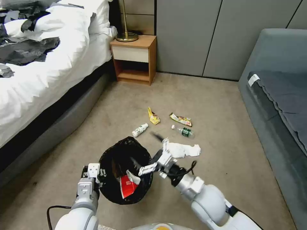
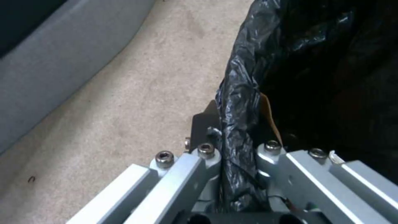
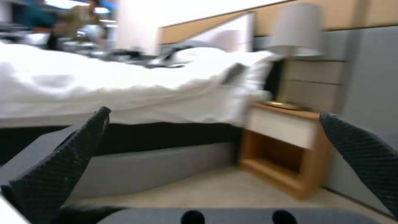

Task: Pick up the trash bin, then pick up the garbage from the floor and place it into the trash bin.

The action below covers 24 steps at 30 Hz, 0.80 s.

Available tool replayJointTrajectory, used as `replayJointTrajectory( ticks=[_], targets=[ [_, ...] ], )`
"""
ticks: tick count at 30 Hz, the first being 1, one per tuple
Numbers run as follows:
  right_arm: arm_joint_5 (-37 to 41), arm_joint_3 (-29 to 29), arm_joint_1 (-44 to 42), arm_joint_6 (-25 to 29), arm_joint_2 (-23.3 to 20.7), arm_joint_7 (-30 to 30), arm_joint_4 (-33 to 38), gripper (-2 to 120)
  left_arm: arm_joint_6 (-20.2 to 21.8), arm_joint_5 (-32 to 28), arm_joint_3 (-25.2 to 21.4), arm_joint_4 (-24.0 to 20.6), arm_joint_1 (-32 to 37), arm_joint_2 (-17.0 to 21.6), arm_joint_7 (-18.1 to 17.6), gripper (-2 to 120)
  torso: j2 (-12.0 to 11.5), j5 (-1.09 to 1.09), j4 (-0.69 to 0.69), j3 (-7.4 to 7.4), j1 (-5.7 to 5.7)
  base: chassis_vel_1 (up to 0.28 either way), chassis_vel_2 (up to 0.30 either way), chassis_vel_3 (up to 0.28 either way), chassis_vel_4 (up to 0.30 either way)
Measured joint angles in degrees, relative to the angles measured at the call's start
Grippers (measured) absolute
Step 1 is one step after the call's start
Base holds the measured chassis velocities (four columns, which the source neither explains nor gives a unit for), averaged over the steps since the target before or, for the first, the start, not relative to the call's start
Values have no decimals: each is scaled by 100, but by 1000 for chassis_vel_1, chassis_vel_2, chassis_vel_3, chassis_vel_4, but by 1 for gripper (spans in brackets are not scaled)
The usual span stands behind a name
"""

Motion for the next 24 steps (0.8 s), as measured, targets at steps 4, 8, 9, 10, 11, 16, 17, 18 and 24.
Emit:
replayJointTrajectory(
  ticks=[4, 8, 9, 10, 11, 16, 17, 18, 24],
  targets=[
    [-33, 556, -644, 99, 284, 347, 97, 113, -66, -72, -40, -9, -16, -6, 40, 3, 0, -2, -2, 0, 1, 0, 0, 0, 0],
    [-170, 860, -1163, 328, 676, 805, -69, 108, -93, -133, -47, -48, -35, -6, 38, 3, 0, 0, -2, 0, 0, 0, 0, 0, 0],
    [-170, 860, -1163, 328, 676, 805, -69, 108, -93, -133, -47, -48, -35, -6, 38, 3, 0, 0, -2, 0, 0, 0, 0, 0, 0],
    [-181, 930, -1275, 411, 760, 882, -148, 105, -95, -142, -46, -59, -38, -7, 38, 3, 0, -1, -1, 0, 0, 0, 0, 0, 0],
    [-194, 999, -1397, 536, 841, 920, -260, 103, -100, -147, -43, -64, -38, -11, 37, 3, 0, -1, -2, 0, 0, 0, 0, 0, 0],
    [-200, 1137, -1572, 711, 966, 967, -495, 100, -120, -149, -39, -86, -7, -13, 33, 3, 0, 0, -1, 1, 0, 0, 0, 0, 0],
    [-200, 1188, -1611, 747, 999, 971, -559, 100, -133, -153, -39, -98, 9, -11, 35, 3, 0, -1, 0, 1, 0, 0, 0, 0, 0],
    [-198, 1218, -1630, 757, 1011, 971, -589, 100, -139, -157, -42, -111, 19, -7, 37, 3, 0, -1, -1, 1, 0, 0, 0, 0, 0],
    [-182, 1351, -1643, 755, 1005, 967, -643, 100, -167, -157, -59, -120, 26, 10, 40, 3, 0, 0, 0, 0, 0, 0, 0, 0, 0]
  ],
)
